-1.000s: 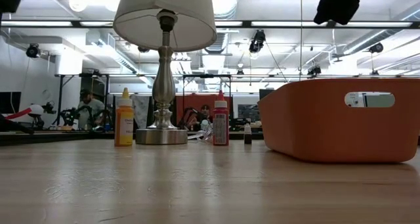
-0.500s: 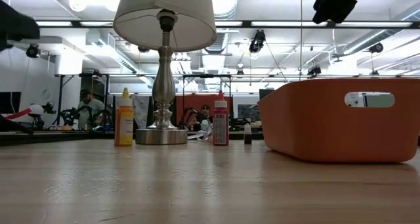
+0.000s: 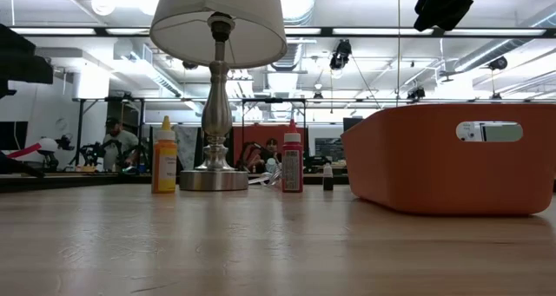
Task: Pick & Place food coloring
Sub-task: Move the small food coloring bottle from the left to the center of the table
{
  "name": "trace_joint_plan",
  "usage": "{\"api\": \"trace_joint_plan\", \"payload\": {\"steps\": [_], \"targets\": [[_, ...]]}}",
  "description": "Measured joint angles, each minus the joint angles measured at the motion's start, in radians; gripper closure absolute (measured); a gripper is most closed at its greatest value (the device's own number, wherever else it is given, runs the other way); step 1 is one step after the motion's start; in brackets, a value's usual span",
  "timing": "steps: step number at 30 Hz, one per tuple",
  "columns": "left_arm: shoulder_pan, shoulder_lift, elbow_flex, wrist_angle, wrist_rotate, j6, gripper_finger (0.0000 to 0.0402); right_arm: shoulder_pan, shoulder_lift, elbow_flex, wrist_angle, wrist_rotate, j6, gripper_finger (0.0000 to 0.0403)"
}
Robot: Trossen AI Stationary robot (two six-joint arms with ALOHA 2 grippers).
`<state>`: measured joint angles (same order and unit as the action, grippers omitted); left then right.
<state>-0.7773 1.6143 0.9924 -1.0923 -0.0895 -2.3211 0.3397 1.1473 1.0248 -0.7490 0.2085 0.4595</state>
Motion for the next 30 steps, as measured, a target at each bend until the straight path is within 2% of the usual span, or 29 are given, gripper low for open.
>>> {"api": "trace_joint_plan", "payload": {"steps": [30], "targets": [[-0.004, 0.029, 0.0, 0.019, 0.028, -0.008, 0.0198, 0.0, 0.0, 0.0, -0.003, 0.0, -0.014, 0.0278]]}}
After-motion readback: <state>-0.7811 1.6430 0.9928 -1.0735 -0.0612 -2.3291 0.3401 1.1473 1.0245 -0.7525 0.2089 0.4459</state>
